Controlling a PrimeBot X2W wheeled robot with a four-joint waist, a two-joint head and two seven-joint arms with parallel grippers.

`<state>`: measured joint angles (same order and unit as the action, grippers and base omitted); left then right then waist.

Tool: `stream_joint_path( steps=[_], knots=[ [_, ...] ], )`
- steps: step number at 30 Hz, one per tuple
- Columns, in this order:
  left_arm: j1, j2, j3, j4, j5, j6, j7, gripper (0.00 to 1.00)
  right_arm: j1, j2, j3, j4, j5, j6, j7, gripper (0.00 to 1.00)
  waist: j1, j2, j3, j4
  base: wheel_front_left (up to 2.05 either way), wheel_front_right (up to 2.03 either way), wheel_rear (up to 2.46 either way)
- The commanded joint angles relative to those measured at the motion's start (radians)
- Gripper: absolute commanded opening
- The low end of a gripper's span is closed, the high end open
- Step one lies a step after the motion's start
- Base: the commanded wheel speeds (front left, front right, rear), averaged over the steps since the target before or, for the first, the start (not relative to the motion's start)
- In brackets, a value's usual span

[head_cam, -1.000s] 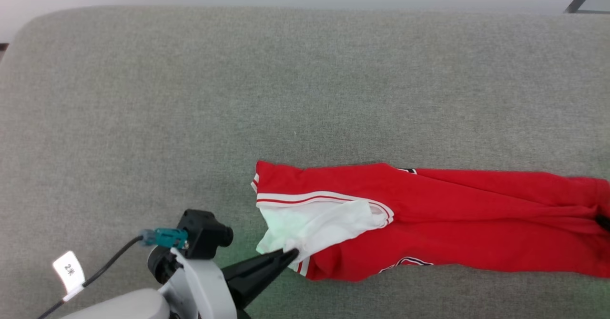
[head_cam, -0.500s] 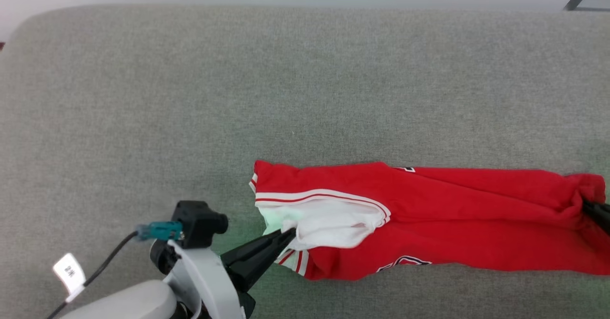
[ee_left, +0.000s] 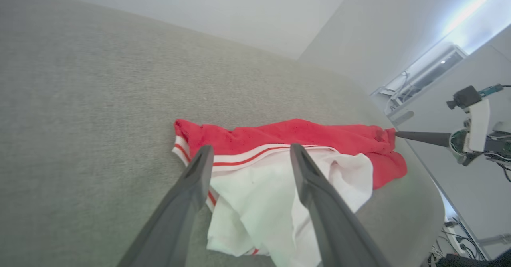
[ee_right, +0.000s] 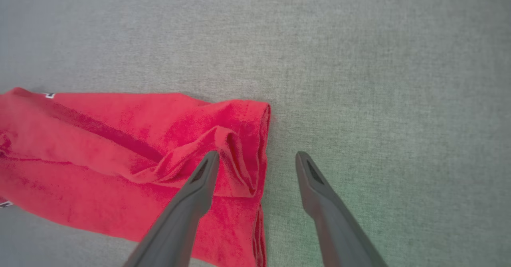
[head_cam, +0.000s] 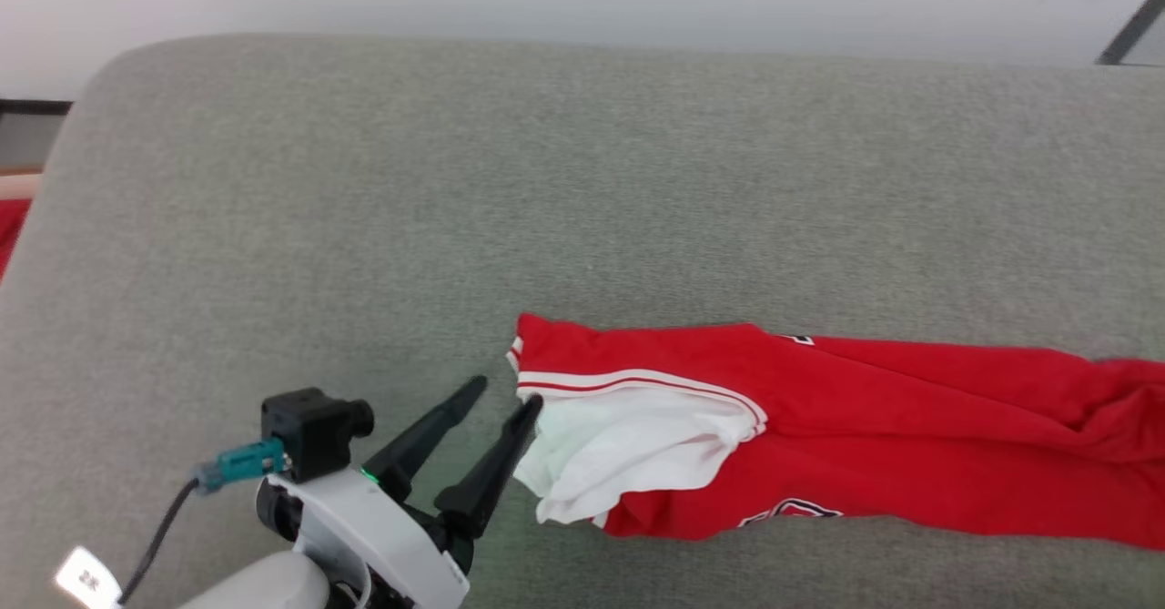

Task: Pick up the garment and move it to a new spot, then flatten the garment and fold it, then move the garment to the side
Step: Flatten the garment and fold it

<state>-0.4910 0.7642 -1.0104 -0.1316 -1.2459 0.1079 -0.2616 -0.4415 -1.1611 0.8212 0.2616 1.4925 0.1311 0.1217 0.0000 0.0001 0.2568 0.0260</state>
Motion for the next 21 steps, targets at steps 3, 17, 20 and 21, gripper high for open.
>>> stream_joint_path(
  steps=[3, 17, 20, 21],
  knots=[
    [0.095, -0.071, 0.113, 0.044, 0.077, 0.024, -0.002, 1.00, 0.028, -0.006, 0.004, 0.030, 0.047, -0.001, 0.045, 1.00, 0.0000, -0.0001, -0.005, 0.046, 0.00, 0.00, 0.00],
    [0.268, -0.337, 0.517, 0.162, 0.541, 0.039, -0.002, 1.00, 0.034, 0.034, 0.044, 0.130, 0.140, 0.000, 0.209, 1.00, 0.0000, -0.0001, -0.021, 0.146, 0.00, 0.00, 0.00],
    [0.275, -0.383, 0.579, 0.171, 0.643, 0.038, -0.002, 1.00, 0.028, 0.050, 0.060, 0.137, 0.139, 0.000, 0.240, 1.00, 0.0000, -0.0001, -0.026, 0.150, 0.00, 0.00, 0.00],
    [0.276, -0.398, 0.599, 0.174, 0.673, 0.034, -0.002, 1.00, 0.024, 0.055, 0.064, 0.141, 0.138, 0.000, 0.249, 1.00, 0.0000, -0.0001, -0.026, 0.150, 0.00, 0.00, 0.00]
  ],
)
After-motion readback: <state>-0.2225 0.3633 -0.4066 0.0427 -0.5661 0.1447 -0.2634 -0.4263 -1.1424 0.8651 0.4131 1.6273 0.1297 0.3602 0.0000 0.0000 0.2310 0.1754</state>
